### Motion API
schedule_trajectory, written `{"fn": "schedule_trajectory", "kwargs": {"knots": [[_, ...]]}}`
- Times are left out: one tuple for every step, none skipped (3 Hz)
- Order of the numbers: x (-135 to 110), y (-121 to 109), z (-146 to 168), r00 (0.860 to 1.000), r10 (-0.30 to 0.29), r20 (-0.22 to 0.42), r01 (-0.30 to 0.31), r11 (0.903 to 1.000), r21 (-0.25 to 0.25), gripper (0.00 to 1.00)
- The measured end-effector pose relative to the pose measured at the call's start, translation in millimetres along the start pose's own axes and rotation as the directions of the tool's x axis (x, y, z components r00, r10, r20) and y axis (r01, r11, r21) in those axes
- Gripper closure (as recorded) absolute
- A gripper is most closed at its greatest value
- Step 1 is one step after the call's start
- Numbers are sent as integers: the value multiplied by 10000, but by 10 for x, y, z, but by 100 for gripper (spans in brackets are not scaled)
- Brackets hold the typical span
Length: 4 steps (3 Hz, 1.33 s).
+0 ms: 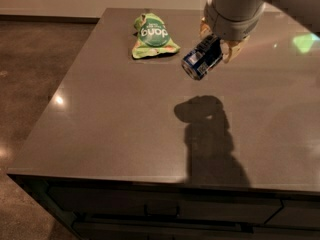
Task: Place pepsi can upright
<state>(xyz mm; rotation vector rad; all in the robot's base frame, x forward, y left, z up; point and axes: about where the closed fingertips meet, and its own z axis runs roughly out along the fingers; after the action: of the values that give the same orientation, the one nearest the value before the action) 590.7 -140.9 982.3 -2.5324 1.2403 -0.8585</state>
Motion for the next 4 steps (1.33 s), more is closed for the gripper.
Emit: {"fn": "schedule_trajectory", "kwargs": {"knots": [[44, -85, 35, 9927, -1189, 203, 1162, 9881, 1010, 100], [17, -115, 31, 9649, -2624, -113, 2591, 9441, 2036, 100], [-76, -97, 39, 9175, -3915, -708, 3949, 8748, 2806, 100], [-129, -84, 46, 8470, -5107, -1477, 5296, 7866, 3175, 100]]}}
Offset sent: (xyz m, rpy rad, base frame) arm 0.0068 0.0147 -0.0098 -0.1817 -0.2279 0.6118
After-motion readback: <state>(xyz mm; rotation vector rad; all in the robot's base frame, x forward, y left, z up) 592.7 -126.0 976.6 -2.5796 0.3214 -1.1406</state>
